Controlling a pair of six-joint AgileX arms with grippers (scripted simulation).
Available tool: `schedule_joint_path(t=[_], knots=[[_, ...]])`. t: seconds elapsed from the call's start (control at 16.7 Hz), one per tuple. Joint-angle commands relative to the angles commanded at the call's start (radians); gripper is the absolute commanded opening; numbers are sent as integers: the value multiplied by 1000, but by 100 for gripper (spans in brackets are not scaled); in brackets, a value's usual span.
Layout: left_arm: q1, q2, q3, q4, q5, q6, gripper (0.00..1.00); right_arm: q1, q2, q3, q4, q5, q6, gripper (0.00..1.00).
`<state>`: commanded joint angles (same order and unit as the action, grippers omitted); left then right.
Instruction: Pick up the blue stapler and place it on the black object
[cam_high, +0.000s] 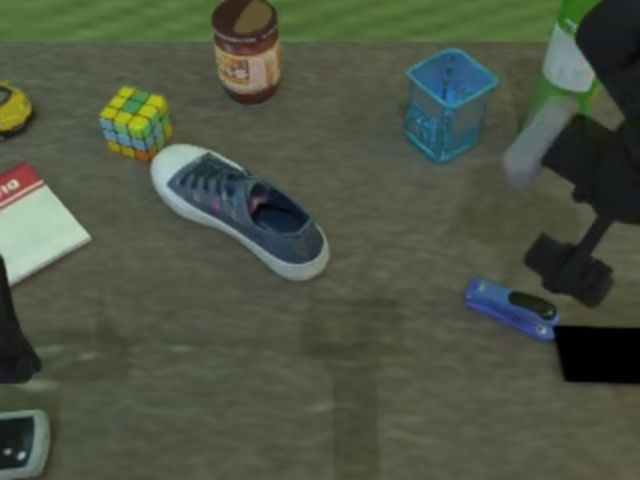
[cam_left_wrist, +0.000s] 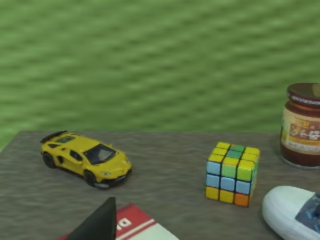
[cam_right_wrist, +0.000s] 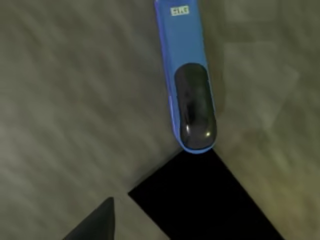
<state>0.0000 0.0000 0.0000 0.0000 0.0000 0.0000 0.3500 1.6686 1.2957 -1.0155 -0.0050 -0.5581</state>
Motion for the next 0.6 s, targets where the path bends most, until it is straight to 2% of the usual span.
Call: schedule_joint_path(t=[0.3, 0.6], knots=[[0, 0, 0, 0, 0, 0, 100, 50, 241, 208, -139, 1, -81, 100], [0, 0, 0, 0, 0, 0, 100, 56, 267, 235, -155, 1, -91, 100]])
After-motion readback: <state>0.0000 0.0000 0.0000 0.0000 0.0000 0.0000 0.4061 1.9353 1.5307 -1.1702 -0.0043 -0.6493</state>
